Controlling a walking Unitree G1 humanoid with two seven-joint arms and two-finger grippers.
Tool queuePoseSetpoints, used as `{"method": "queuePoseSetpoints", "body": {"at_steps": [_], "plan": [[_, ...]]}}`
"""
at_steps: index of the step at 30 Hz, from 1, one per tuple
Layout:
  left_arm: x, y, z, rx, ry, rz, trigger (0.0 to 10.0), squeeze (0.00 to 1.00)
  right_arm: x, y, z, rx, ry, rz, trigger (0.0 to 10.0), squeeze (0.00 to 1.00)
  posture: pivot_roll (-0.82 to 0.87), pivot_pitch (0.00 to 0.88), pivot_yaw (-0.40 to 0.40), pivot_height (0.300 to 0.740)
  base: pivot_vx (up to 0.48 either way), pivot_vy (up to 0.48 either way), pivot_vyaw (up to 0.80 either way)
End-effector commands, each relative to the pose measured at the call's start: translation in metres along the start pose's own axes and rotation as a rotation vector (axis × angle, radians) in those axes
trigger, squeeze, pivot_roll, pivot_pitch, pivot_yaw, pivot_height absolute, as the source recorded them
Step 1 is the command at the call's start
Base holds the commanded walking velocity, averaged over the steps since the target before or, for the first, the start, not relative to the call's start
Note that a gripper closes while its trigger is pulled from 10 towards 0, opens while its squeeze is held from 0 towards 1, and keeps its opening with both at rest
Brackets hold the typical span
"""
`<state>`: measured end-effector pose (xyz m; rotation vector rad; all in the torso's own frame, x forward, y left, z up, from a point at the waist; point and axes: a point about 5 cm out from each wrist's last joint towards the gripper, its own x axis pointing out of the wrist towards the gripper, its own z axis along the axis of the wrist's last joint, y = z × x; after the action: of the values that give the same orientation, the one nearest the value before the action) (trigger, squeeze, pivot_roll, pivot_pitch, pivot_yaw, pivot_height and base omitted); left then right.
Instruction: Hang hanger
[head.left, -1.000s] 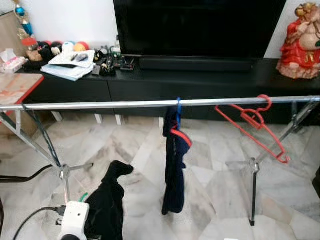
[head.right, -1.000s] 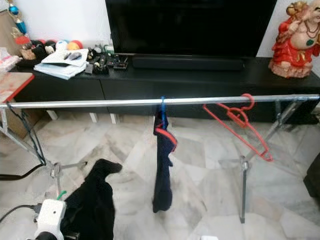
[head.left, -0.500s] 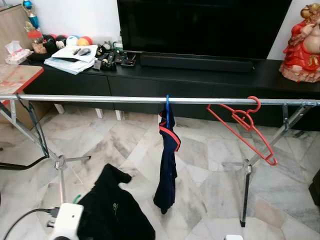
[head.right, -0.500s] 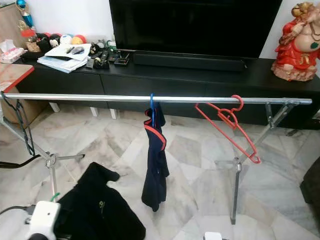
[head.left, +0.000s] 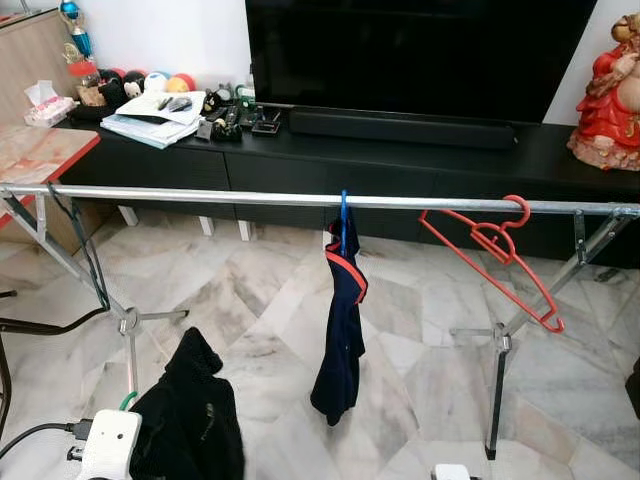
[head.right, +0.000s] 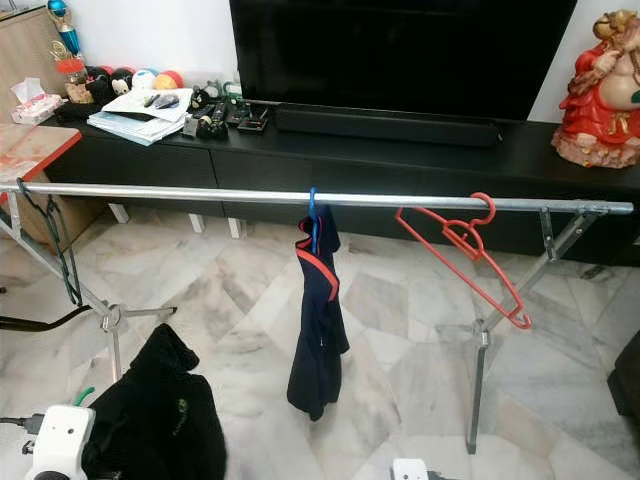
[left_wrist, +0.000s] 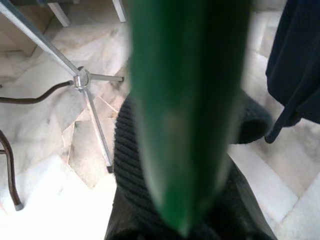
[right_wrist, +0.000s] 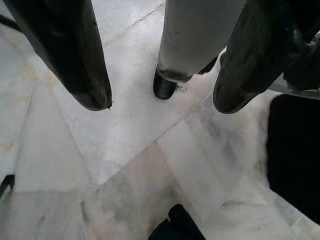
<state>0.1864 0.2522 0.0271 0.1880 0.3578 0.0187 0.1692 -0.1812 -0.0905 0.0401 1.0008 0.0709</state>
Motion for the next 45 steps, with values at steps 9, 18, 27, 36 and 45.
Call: {"method": "queuePoseSetpoints", "body": {"at_steps": [9, 18, 27, 36, 45], "plan": [[0.004, 0.006, 0.011, 0.000, -0.055, 0.008, 10.0, 0.00, -0.004, -0.012, -0.007, -0.010, 0.020, -0.004, 10.0, 0.00, 0.03, 0.055, -0.002, 0.740, 0.340, 0.000, 0.00], [0.004, 0.003, 0.013, -0.001, -0.059, -0.003, 10.0, 0.00, 0.002, 0.012, -0.002, -0.015, 0.006, 0.031, 10.0, 0.00, 0.03, 0.075, -0.004, 0.740, 0.365, 0.000, 0.00], [0.005, 0.009, 0.013, 0.008, -0.054, 0.008, 10.0, 0.00, 0.003, 0.017, -0.002, -0.014, 0.008, 0.025, 10.0, 0.00, 0.03, 0.085, -0.006, 0.740, 0.376, 0.000, 0.00], [0.012, 0.014, 0.018, 0.037, -0.055, -0.002, 10.0, 0.00, 0.001, 0.004, 0.001, -0.008, 0.002, -0.001, 10.0, 0.00, 0.03, 0.089, -0.008, 0.740, 0.087, 0.000, 0.00], [0.026, 0.021, 0.044, 0.146, -0.108, -0.170, 10.0, 0.00, -0.004, -0.017, -0.004, -0.007, 0.014, -0.028, 10.0, 0.00, 0.04, 0.094, -0.011, 0.740, 0.000, 0.000, 0.00]]}}
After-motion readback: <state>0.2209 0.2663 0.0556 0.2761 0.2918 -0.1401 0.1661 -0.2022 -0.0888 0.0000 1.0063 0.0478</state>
